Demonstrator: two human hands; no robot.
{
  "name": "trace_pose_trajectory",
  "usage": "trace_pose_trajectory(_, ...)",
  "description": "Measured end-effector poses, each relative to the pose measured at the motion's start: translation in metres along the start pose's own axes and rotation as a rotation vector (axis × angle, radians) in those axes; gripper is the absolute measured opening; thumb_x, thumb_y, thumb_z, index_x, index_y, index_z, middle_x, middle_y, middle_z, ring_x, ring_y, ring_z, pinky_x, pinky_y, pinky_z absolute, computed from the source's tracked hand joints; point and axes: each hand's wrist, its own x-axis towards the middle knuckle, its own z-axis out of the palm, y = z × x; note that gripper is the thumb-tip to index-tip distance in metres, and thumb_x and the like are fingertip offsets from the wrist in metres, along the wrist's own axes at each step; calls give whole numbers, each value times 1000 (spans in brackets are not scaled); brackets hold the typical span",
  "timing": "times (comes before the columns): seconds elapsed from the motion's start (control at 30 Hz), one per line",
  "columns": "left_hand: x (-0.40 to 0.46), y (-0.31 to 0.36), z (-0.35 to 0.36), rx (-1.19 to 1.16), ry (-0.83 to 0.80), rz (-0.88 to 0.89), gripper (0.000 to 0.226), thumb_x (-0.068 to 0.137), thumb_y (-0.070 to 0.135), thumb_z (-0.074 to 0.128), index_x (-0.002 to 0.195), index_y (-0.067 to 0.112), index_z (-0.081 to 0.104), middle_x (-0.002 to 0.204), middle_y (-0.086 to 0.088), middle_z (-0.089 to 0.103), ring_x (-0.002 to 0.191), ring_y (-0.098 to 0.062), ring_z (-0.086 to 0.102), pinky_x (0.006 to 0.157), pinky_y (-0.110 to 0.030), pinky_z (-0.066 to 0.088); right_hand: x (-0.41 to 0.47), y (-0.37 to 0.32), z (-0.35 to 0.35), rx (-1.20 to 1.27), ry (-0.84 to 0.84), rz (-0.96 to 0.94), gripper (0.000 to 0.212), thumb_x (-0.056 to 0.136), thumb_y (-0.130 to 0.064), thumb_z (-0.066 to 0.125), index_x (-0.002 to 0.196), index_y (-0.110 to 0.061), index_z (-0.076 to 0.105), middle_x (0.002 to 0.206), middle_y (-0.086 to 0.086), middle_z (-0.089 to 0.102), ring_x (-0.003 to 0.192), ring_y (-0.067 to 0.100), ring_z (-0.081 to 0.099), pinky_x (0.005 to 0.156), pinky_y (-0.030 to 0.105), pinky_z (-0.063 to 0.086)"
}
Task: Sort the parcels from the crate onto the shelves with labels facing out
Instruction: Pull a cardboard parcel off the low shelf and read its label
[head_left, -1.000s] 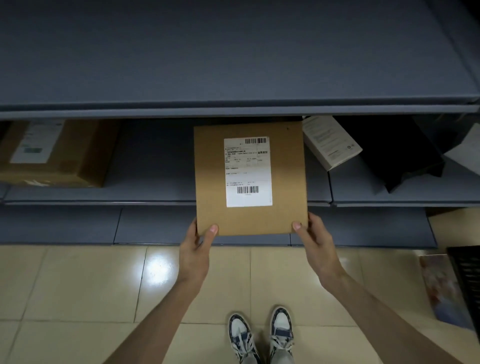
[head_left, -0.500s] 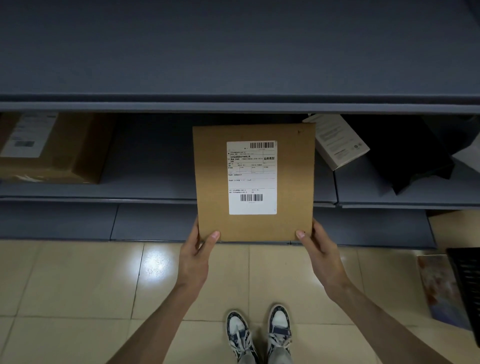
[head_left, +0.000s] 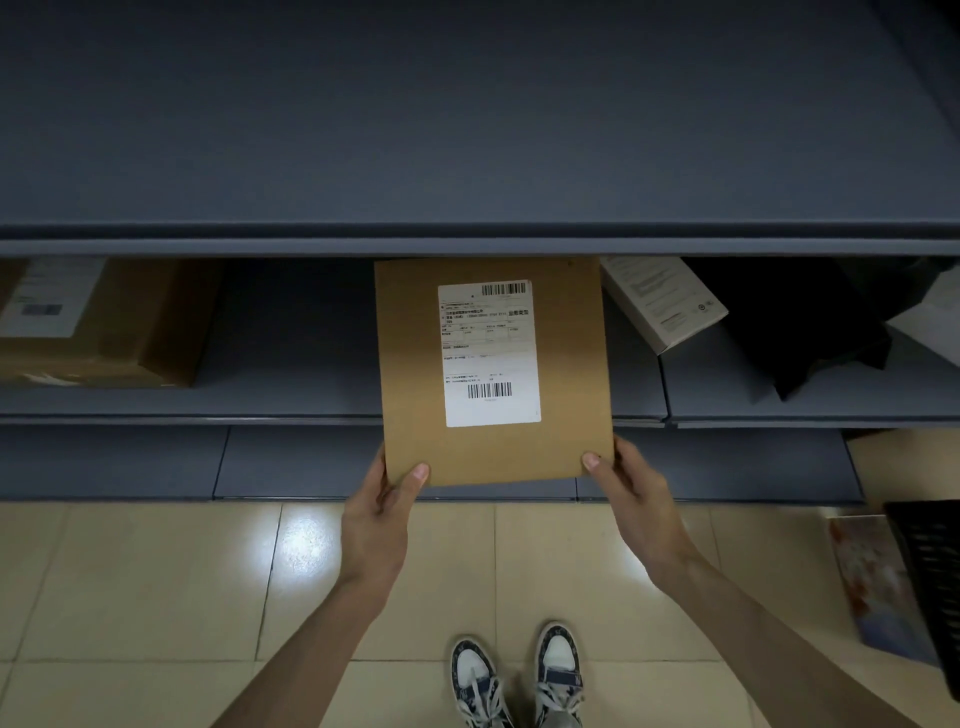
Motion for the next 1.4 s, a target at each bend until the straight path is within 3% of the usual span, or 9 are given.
trace_pose_trajectory(0.33, 36, 29, -7, -34, 113, -10, 20, 96, 25, 66, 115, 23, 71, 96, 17, 75, 91, 11, 67, 83, -3, 47, 23, -27, 24, -20, 23, 1, 18, 98, -28, 58, 102, -11, 61, 85, -10, 62, 72, -11, 56, 70, 6, 43)
trace_pose_trajectory(0.53, 68, 41, -18, 15, 187, -17, 25, 97, 30, 64, 114, 13, 70, 90, 12, 70, 75, 11, 62, 73, 0, 41, 49, -50, 47, -139, 50, 7, 28, 97, -39, 56, 103, -12, 61, 85, -4, 63, 80, 9, 59, 66, 17, 44)
trace_pose_trajectory(0.63, 82, 45, -27, 57, 225, -27, 16, 98, 30, 64, 103, 15, 66, 82, 11, 64, 69, 6, 59, 69, -4, 41, 62, -62, 61, -208, 47, 10, 32, 98, -41, 55, 109, -11, 61, 91, -1, 65, 85, 15, 60, 67, 24, 43)
trace_pose_trajectory(0.77, 100, 53, -42, 110, 276, -31, 18, 96, 36, 64, 100, 18, 65, 79, 6, 59, 75, -10, 52, 74, -24, 39, 76, -76, 80, -231, 20, 47, 35, 98, -42, 53, 117, -13, 59, 100, 0, 63, 93, 18, 59, 78, 26, 42)
trace_pose_trajectory(0.9, 117, 61, -61, 168, 297, -45, 24, 97, 38, 62, 103, 15, 62, 80, -2, 58, 71, -14, 50, 62, -26, 37, 89, -87, 103, -216, -11, 91, 42, 98, -45, 52, 126, -14, 57, 115, 5, 62, 102, 20, 58, 82, 27, 41)
trace_pose_trajectory(1.03, 132, 70, -74, 152, 297, -44, 30, 97, 35, 63, 117, 13, 64, 97, -5, 60, 87, -20, 56, 72, -28, 40, 103, -96, 121, -295, -16, 102, 47, 99, -47, 50, 131, -13, 53, 118, 6, 57, 101, 20, 54, 79, 27, 39)
trace_pose_trajectory(1.23, 141, 77, -80, 178, 248, -60, 36, 98, 32, 62, 127, 10, 61, 102, -8, 60, 83, -21, 57, 78, -34, 41, 107, -99, 126, -441, -25, 84, 52, 99, -51, 46, 135, -13, 50, 129, 9, 54, 117, 29, 55, 82, 29, 40)
trace_pose_trajectory(1.3, 142, 81, -82, 323, 259, -38, 37, 98, 32, 62, 128, 10, 59, 109, -13, 64, 97, -31, 64, 82, -42, 48, 108, -102, 126, -580, -54, 55, 53, 100, -52, 42, 133, -11, 51, 127, 12, 55, 117, 32, 55, 83, 32, 43)
trace_pose_trajectory(1.4, 138, 85, -84, 664, 269, 81, 47, 98, 35, 60, 136, 10, 52, 127, -12, 59, 115, -30, 59, 93, -43, 51, 102, -105, 122, -733, -68, -36, 49, 100, -51, 41, 126, -11, 52, 115, 13, 61, 103, 32, 62, 77, 36, 50)
